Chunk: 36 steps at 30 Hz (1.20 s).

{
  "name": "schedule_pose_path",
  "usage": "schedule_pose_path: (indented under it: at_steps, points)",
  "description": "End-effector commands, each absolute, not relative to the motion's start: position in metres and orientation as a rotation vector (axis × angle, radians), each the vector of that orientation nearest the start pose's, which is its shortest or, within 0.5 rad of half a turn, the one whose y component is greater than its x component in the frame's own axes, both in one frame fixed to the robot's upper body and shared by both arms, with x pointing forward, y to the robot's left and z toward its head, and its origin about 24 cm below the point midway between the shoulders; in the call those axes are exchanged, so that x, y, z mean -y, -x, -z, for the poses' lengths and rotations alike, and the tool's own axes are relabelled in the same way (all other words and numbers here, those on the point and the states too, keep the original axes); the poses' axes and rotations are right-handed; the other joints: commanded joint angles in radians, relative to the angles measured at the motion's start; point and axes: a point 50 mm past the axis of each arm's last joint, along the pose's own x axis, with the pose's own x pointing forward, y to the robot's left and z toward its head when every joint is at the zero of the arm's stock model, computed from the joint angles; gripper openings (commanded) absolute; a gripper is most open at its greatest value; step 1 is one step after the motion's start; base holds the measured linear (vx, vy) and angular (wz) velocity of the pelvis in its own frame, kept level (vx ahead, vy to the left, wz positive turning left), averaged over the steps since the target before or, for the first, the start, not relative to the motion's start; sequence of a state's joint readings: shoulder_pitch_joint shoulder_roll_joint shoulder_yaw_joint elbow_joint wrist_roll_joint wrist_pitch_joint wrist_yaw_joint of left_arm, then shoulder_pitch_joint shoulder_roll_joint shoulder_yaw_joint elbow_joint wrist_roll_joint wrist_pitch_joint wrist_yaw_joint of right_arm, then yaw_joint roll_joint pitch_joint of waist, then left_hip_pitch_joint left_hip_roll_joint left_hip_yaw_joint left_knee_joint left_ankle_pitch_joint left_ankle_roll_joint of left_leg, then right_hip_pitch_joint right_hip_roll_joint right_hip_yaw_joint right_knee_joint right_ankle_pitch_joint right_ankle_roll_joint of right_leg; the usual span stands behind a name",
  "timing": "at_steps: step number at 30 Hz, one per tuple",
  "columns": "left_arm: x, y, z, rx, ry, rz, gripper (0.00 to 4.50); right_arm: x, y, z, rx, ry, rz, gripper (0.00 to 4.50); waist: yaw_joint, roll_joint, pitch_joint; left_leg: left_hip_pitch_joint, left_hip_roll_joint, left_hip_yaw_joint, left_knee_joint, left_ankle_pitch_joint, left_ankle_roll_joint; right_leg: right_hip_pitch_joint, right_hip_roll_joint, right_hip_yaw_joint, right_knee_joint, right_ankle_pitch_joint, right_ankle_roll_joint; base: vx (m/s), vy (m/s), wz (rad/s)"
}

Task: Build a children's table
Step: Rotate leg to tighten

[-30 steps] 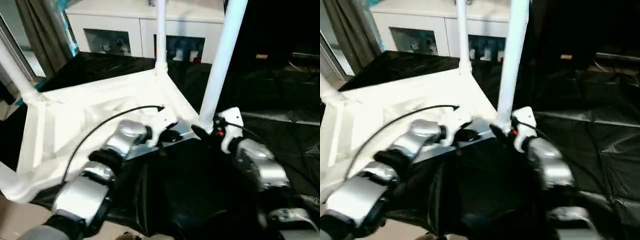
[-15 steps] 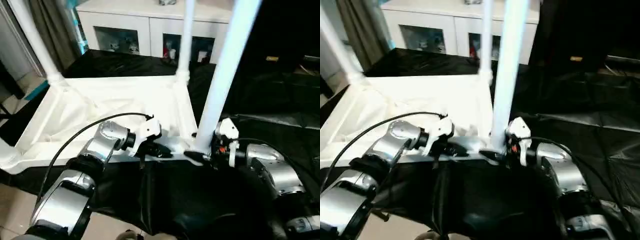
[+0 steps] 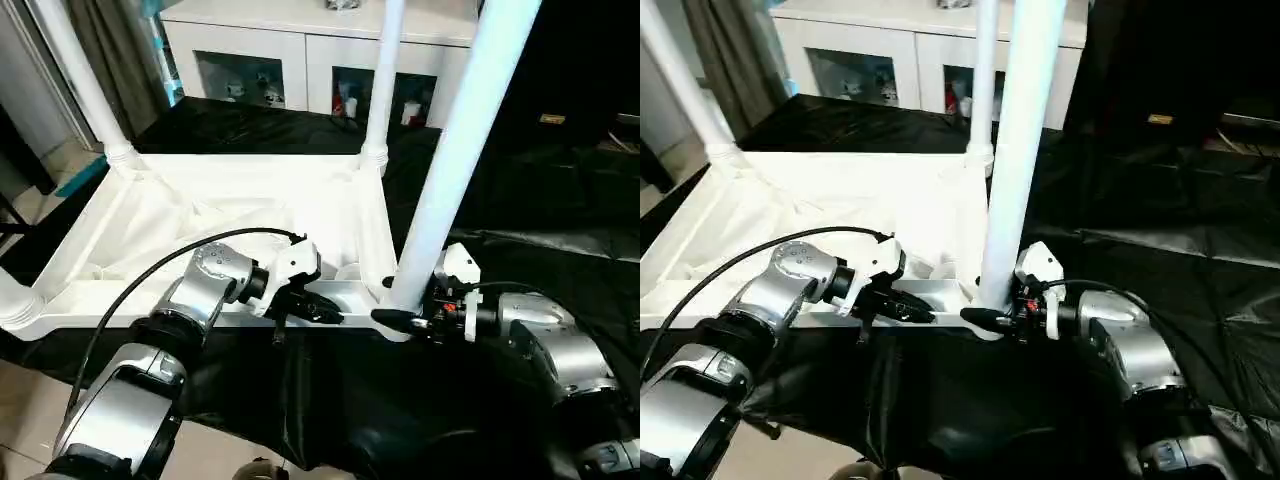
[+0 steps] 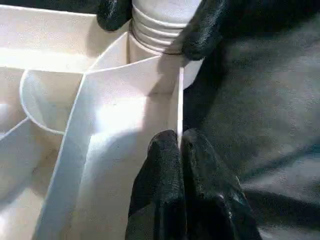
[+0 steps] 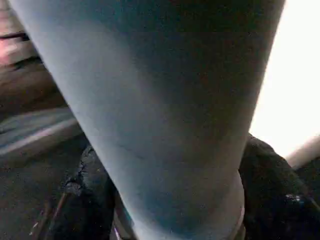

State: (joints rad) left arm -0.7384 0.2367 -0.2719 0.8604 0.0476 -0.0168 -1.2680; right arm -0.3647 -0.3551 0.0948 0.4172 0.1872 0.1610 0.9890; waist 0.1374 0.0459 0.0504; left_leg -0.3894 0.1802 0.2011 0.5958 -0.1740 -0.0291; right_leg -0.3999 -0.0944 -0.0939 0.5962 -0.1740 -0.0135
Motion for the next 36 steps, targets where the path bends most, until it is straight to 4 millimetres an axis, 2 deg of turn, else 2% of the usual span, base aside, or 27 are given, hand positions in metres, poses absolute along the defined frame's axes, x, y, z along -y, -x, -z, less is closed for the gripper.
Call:
schedule_pose_path:
  at_steps: [1, 2, 5, 6, 7, 8, 11, 12, 13, 14, 15, 17, 18, 19, 20, 22, 26, 28, 29, 30, 32, 33, 34, 35, 36]
  points:
    - [-0.086, -0.34, -0.062, -0.357, -0.349, 1.365, 0.0, 0.158, -0.296, -0.018, -0.401, 0.099, -0.89, 2.79, -0.011, -0.015, -0.065, 0.026, 0.062, -0.031, -0.076, -0.234, 0.035, 0.041, -0.079, 0.052, -0.073, -0.262, -0.213, 0.0, 0.0, 0.0]
    - [-0.082, -0.343, -0.062, -0.352, -0.346, 1.331, 0.0, 0.156, -0.299, -0.013, -0.411, 0.079, -0.817, 2.72, -0.017, -0.016, -0.062, 0.03, 0.059, -0.034, -0.079, -0.275, 0.013, 0.043, -0.083, 0.052, -0.085, -0.348, -0.188, 0.0, 0.0, 0.0]
    - [-0.068, -0.35, -0.063, -0.332, -0.335, 1.221, 0.0, 0.149, -0.305, -0.002, -0.435, -0.013, -0.596, 2.72, -0.033, -0.015, -0.057, 0.037, 0.058, -0.034, -0.082, -0.32, -0.005, 0.034, -0.08, 0.054, -0.097, -0.409, -0.17, 0.0, 0.0, 0.0]
    - [-0.064, -0.352, -0.063, -0.326, -0.333, 1.192, 0.0, 0.148, -0.307, 0.001, -0.445, -0.042, -0.534, 2.72, -0.036, -0.014, -0.057, 0.043, 0.058, -0.038, -0.084, -0.349, -0.018, 0.033, -0.082, 0.052, -0.099, -0.435, -0.167, 0.0, 0.0, 0.0]
    - [-0.061, -0.353, -0.064, -0.324, -0.33, 1.172, 0.0, 0.147, -0.308, 0.002, -0.45, -0.054, -0.495, 2.72, -0.04, -0.016, -0.058, 0.04, 0.058, -0.04, -0.087, -0.354, -0.021, 0.037, -0.081, 0.051, -0.099, -0.439, -0.159, 0.0, 0.0, 0.0]
    - [-0.06, -0.353, -0.064, -0.324, -0.33, 1.166, 0.0, 0.147, -0.308, 0.003, -0.452, -0.058, -0.483, 2.72, -0.042, -0.007, -0.057, 0.041, 0.057, -0.039, -0.087, -0.366, -0.023, 0.034, -0.079, 0.053, -0.104, -0.431, -0.156, 0.0, 0.0, 0.0]
    - [-0.044, -0.358, -0.066, -0.312, -0.318, 1.084, 0.0, 0.14, -0.314, 0.007, -0.466, -0.102, -0.361, 2.72, -0.045, -0.008, -0.055, 0.049, 0.055, -0.038, -0.086, -0.393, -0.025, 0.029, -0.08, 0.054, -0.107, -0.439, -0.159, 0.0, 0.0, 0.0]
    - [-0.036, -0.358, -0.067, -0.304, -0.316, 1.074, 0.0, 0.134, -0.317, 0.005, -0.459, -0.108, -0.356, 2.72, -0.049, -0.009, -0.051, 0.049, 0.053, -0.04, -0.087, -0.415, -0.027, 0.029, -0.08, 0.051, -0.11, -0.471, -0.152, 0.0, 0.0, 0.0]
    - [-0.036, -0.358, -0.067, -0.304, -0.316, 1.074, 0.0, 0.134, -0.317, 0.005, -0.459, -0.108, -0.356, 2.72, -0.049, -0.009, -0.05, 0.054, 0.052, -0.042, -0.086, -0.432, -0.028, 0.029, -0.082, 0.049, -0.116, -0.508, -0.14, 0.0, 0.0, 0.0]
    - [-0.029, -0.357, -0.067, -0.296, -0.319, 1.081, 0.0, 0.125, -0.32, 0.002, -0.44, -0.083, -0.371, 2.72, -0.052, 0.002, -0.048, 0.054, 0.053, -0.044, -0.089, -0.453, -0.032, 0.029, -0.081, 0.048, -0.122, -0.527, -0.125, 0.0, 0.0, 0.0]
    - [-0.027, -0.356, -0.068, -0.291, -0.326, 1.091, 0.0, 0.121, -0.321, -0.001, -0.419, -0.043, -0.41, 2.72, -0.054, -0.001, -0.049, 0.054, 0.053, -0.046, -0.09, -0.456, -0.033, 0.031, -0.08, 0.046, -0.122, -0.525, -0.12, 0.0, 0.0, 0.0]
    - [-0.027, -0.355, -0.068, -0.285, -0.335, 1.12, 0.0, 0.117, -0.321, -0.007, -0.365, 0.005, -0.493, 2.72, -0.053, -0.003, -0.055, 0.052, 0.054, -0.047, -0.094, -0.435, -0.026, 0.037, -0.081, 0.048, -0.118, -0.48, -0.12, 0.0, 0.0, 0.0]
    - [-0.028, -0.354, -0.068, -0.281, -0.346, 1.137, 0.0, 0.116, -0.321, -0.011, -0.336, -0.001, -0.537, 3.07, -0.05, -0.006, -0.059, 0.046, 0.056, -0.043, -0.096, -0.392, -0.009, 0.042, -0.081, 0.052, -0.113, -0.401, -0.14, 0.0, 0.0, 0.0]
    - [-0.029, -0.354, -0.067, -0.278, -0.354, 1.143, 0.0, 0.116, -0.321, -0.013, -0.328, -0.01, -0.545, 3.27, -0.05, -0.005, -0.058, 0.045, 0.056, -0.042, -0.096, -0.384, -0.004, 0.041, -0.08, 0.053, -0.111, -0.383, -0.149, 0.0, 0.0, 0.0]
    - [-0.03, -0.354, -0.067, -0.274, -0.363, 1.155, 0.0, 0.116, -0.322, -0.015, -0.316, -0.023, -0.555, 3.41, -0.05, -0.009, -0.06, 0.04, 0.056, -0.04, -0.095, -0.359, 0.005, 0.046, -0.08, 0.054, -0.104, -0.343, -0.165, 0.0, 0.0, 0.0]
    - [-0.034, -0.351, -0.066, -0.278, -0.359, 1.195, 0.0, 0.119, -0.323, -0.02, -0.3, -0.014, -0.599, 3.43, -0.049, -0.007, -0.062, 0.033, 0.057, -0.039, -0.094, -0.324, 0.02, 0.052, -0.081, 0.054, -0.095, -0.292, -0.182, 0.0, 0.0, 0.0]
    - [-0.046, -0.344, -0.065, -0.275, -0.331, 1.322, 0.0, 0.131, -0.317, -0.03, -0.272, 0.057, -0.782, 3.54, -0.044, -0.01, -0.066, 0.028, 0.057, -0.034, -0.085, -0.259, 0.057, 0.061, -0.081, 0.052, -0.086, -0.233, -0.206, 0.0, 0.0, 0.0]
    - [-0.05, -0.342, -0.064, -0.279, -0.332, 1.365, 0.0, 0.136, -0.314, -0.032, -0.274, 0.072, -0.842, 3.54, -0.042, -0.011, -0.068, 0.025, 0.059, -0.03, -0.081, -0.22, 0.08, 0.06, -0.08, 0.052, -0.078, -0.179, -0.223, 0.0, 0.0, 0.0]
    - [-0.053, -0.34, -0.063, -0.284, -0.337, 1.387, 0.0, 0.138, -0.312, -0.033, -0.277, 0.083, -0.874, 3.54, -0.04, -0.011, -0.07, 0.023, 0.06, -0.032, -0.079, -0.206, 0.086, 0.064, -0.081, 0.05, -0.075, -0.161, -0.229, 0.0, 0.0, 0.0]
    - [-0.062, -0.337, -0.062, -0.297, -0.338, 1.438, 0.0, 0.147, -0.307, -0.035, -0.285, 0.102, -0.939, 3.54, -0.035, -0.011, -0.077, 0.023, 0.062, -0.03, -0.071, -0.145, 0.114, 0.063, -0.078, 0.049, -0.061, -0.064, -0.253, 0.0, 0.0, 0.0]
    - [-0.067, -0.335, -0.062, -0.303, -0.336, 1.465, 0.0, 0.151, -0.304, -0.037, -0.288, 0.107, -0.979, 3.54, -0.032, -0.008, -0.082, 0.02, 0.062, -0.028, -0.063, -0.096, 0.147, 0.061, -0.076, 0.047, -0.049, 0.02, -0.276, 0.0, 0.0, 0.0]
    - [-0.067, -0.335, -0.062, -0.304, -0.335, 1.467, 0.0, 0.152, -0.304, -0.037, -0.288, 0.107, -0.982, 3.54, -0.03, -0.008, -0.082, 0.02, 0.064, -0.028, -0.062, -0.089, 0.154, 0.059, -0.077, 0.047, -0.048, 0.031, -0.28, 0.0, 0.0, 0.0]
    - [-0.076, -0.331, -0.061, -0.336, -0.334, 1.526, 0.0, 0.157, -0.299, -0.041, -0.286, 0.098, -1.039, 3.54, -0.024, -0.008, -0.082, 0.021, 0.064, -0.027, -0.06, -0.084, 0.164, 0.058, -0.078, 0.047, -0.047, 0.033, -0.284, 0.0, 0.0, 0.0]
    - [-0.079, -0.329, -0.06, -0.347, -0.335, 1.547, 0.0, 0.159, -0.298, -0.042, -0.285, 0.095, -1.057, 3.54, -0.018, -0.01, -0.085, 0.018, 0.065, -0.028, -0.057, -0.075, 0.17, 0.058, -0.08, 0.048, -0.042, 0.043, -0.286, 0.0, 0.0, 0.0]
    - [-0.083, -0.328, -0.06, -0.356, -0.341, 1.564, 0.0, 0.16, -0.296, -0.044, -0.284, 0.092, -1.071, 3.54, -0.018, -0.011, -0.08, 0.017, 0.066, -0.027, -0.058, -0.087, 0.173, 0.053, -0.078, 0.048, -0.044, 0.026, -0.285, 0.0, 0.0, 0.0]
